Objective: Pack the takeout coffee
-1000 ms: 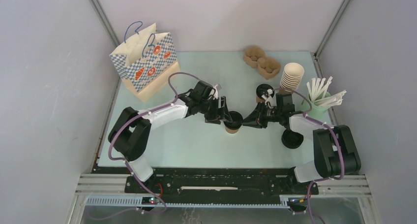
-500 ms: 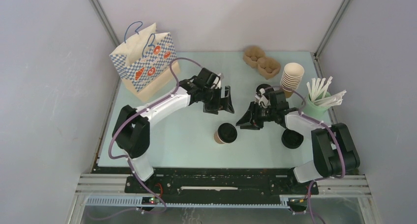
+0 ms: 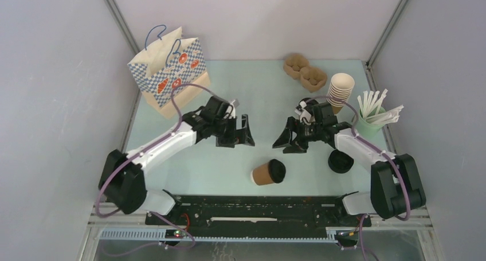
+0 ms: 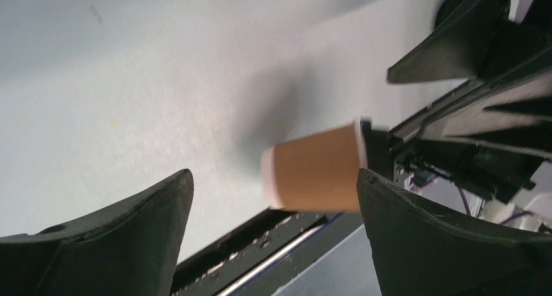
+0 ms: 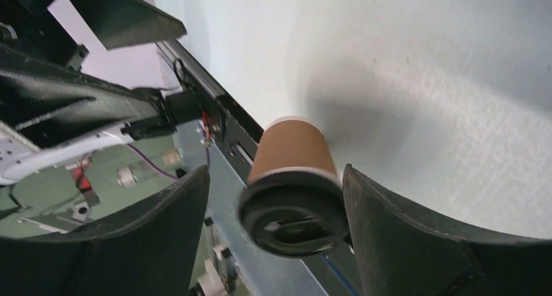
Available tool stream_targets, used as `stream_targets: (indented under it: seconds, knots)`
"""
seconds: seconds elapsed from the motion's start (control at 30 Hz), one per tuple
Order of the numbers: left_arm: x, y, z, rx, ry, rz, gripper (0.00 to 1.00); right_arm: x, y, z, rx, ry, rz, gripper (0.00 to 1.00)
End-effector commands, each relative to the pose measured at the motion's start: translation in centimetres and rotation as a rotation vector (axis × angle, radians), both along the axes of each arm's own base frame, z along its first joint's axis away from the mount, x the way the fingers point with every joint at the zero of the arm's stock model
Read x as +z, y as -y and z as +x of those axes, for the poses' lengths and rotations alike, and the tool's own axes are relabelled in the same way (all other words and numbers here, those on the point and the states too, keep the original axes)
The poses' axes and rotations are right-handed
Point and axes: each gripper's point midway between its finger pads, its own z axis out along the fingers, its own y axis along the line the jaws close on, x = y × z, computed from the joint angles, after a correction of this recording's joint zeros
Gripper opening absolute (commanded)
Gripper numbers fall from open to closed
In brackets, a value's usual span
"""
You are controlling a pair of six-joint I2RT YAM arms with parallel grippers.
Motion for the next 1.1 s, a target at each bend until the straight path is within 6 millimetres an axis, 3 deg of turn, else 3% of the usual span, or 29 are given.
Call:
stream_targets:
  seconds: [0.0,0.2,0.33,0.43,0.57,0.7,0.8,1.07]
  knots:
    - [-0.7,-0.1,-2.6,-0.078,-0.021,-0.083,1.0,0.5,2.0,-3.1,0.116,0.024,-0.106,0.85]
    - [-1.4,2.1,-4.1,-0.169,-0.055,-0.054,1.0,-0.3,7.0,-4.0,-0.094,-0.109,-0.293,0.89]
    - [-1.5,4.4,-5.2,-0.295,-0.058,0.001,1.0,-0.4,9.1,-6.8,-0.155,-0.288,-0.429,0.96]
    - [-1.1,6.0,-5.7,-0.342,-0.024,0.003,1.0,0.2,11.0,-6.8,-0.204,-0.203,-0.534,0.97]
    - [-1.1,7.5,-6.4,-0.383,-0.032,-0.005,1.0,1.3,8.2,-9.4,-0.042,-0.248,-0.421,0.93]
    - [-1.7,6.7,-6.4,-0.355,-0.031,0.027,0.99,3.0,4.6,-13.0,0.15,-0.243,-0.292,0.94]
    - [-1.9,5.8,-6.6,-0.333,-0.02,0.044,0.98,2.1,3.0,-15.5,0.21,-0.332,-0.235,0.94]
    - [0.3,4.0,-5.6,-0.245,0.073,0.053,0.99,-0.9,2.7,-16.0,0.179,-0.342,-0.287,0.89]
